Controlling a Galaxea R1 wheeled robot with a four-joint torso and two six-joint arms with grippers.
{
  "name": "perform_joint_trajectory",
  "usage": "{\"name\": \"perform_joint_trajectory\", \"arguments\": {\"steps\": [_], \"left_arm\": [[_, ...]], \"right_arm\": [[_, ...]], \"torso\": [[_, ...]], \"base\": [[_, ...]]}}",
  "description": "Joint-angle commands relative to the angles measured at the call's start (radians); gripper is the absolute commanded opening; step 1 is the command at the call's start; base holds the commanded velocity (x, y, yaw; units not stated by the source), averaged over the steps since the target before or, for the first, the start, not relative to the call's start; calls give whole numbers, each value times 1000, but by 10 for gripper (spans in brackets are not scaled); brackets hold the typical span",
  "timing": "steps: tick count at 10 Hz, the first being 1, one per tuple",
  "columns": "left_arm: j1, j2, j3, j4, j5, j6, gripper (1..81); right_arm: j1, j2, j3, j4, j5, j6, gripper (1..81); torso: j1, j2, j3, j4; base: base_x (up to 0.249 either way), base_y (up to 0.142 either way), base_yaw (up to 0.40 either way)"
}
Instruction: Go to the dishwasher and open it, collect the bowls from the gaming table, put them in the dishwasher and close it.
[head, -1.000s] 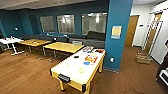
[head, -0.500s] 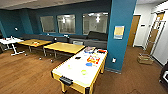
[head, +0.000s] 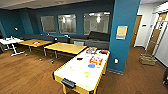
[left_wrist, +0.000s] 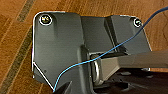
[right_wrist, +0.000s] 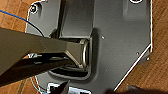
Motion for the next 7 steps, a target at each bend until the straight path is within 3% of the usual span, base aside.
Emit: {"name": "perform_joint_trajectory", "arguments": {"steps": [1, 7], "left_arm": [[-49, 0, 3, 3, 45, 8, 811], [-49, 0, 3, 3, 45, 8, 811]], "right_arm": [[45, 4, 1, 9, -51, -4, 811], [45, 2, 1, 12, -51, -3, 811]], "torso": [[0, 0, 0, 0], [0, 0, 0, 0]], "base": [[102, 99, 0], [102, 99, 0]]}}
